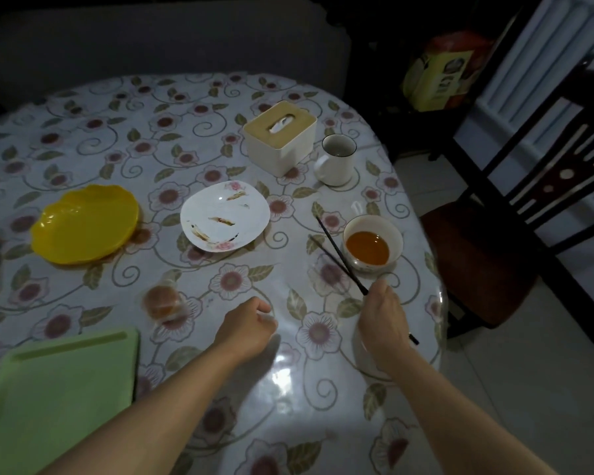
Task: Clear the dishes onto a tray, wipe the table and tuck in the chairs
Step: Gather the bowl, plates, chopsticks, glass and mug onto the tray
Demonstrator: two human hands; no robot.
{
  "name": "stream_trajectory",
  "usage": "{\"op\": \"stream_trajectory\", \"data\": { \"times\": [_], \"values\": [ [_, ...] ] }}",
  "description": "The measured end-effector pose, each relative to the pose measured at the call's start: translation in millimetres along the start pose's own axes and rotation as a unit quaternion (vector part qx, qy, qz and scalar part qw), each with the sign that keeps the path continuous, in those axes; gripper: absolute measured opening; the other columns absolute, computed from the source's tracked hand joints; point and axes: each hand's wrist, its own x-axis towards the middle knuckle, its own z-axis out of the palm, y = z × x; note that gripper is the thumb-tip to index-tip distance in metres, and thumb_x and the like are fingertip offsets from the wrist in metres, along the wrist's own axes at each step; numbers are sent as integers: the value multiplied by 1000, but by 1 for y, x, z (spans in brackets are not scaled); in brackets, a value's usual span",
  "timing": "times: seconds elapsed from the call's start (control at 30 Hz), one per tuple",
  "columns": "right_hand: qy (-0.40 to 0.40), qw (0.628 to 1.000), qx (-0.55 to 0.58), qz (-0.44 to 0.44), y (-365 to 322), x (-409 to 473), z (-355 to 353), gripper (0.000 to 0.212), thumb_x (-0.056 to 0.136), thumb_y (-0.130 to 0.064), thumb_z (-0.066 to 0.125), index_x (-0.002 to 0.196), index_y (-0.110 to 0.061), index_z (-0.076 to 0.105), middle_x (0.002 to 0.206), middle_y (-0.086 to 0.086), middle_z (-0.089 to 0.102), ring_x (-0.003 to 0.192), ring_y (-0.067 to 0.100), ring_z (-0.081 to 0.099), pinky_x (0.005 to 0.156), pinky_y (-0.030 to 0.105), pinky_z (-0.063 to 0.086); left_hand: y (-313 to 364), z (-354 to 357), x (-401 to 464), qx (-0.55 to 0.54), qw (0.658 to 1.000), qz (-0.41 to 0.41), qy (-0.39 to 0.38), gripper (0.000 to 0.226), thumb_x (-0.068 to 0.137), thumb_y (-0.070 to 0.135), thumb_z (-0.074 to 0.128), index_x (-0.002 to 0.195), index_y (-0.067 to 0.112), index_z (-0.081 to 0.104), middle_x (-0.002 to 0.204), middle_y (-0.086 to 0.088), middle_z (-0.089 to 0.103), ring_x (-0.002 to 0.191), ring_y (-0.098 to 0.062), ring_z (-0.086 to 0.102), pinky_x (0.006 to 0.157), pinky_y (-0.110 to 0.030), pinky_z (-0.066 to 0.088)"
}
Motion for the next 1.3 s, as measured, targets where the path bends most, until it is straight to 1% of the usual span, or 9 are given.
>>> {"op": "stream_trajectory", "data": {
  "times": [0.13,0.23,0.33,0.43,0.67,0.77,1.0,1.13,1.3],
  "values": [
    [34,999,31,4,4,9,-30,36,94,0,33,129,-5,32,100,19,61,87,36,59,68,39,41,34,5,9,-5,1000,15,-19,33,86,29,59,118,22,52,112,-1,61,95,-18,56,82,-27,42],
    [58,997,34,35,11,24,-48,26,95,-6,42,121,-7,40,105,16,62,91,34,60,68,38,42,65,13,22,-22,999,24,-25,45,85,26,60,128,19,44,110,-4,61,98,-21,59,87,-33,48],
    [63,993,48,91,23,53,-57,19,97,-15,43,115,-8,47,107,14,61,84,26,53,70,37,40,103,30,46,-8,998,60,-17,63,84,32,64,138,17,34,131,-8,53,117,-26,53,95,-35,44],
    [56,992,37,109,36,79,-58,21,96,-16,42,111,-7,54,108,14,61,92,29,56,72,35,40,136,49,67,17,997,78,9,74,84,32,63,145,14,24,145,-10,40,130,-27,42,101,-37,38],
    [26,994,59,91,53,107,-49,22,96,-14,44,109,-5,59,105,13,62,87,25,58,72,35,48,166,81,104,-8,999,13,41,45,92,21,51,135,13,40,129,-13,55,114,-31,54,91,-37,47],
    [19,993,58,96,57,107,-49,21,96,-14,45,107,-4,59,104,14,62,89,29,59,75,39,51,168,85,109,-18,998,5,64,42,90,11,49,132,14,45,126,-13,57,112,-31,55,90,-38,49],
    [-9,997,39,69,57,101,-59,21,96,-11,41,112,-4,54,110,16,61,98,32,58,76,36,44,165,70,91,-36,995,7,97,33,85,8,54,118,13,56,113,-11,61,99,-30,59,81,-38,53],
    [-26,998,38,41,33,88,-61,27,91,-2,40,116,-1,50,109,22,59,92,33,56,70,34,43,145,41,70,-27,993,-1,115,28,85,9,55,112,14,56,102,-7,62,77,-20,55,61,-30,49],
    [-48,995,81,31,-7,61,-55,38,89,3,38,127,-1,43,116,25,57,102,38,56,75,35,42,115,4,38,-72,989,-34,129,32,89,8,55,119,16,53,110,-10,63,85,-30,67,64,-39,60]
  ]
}}
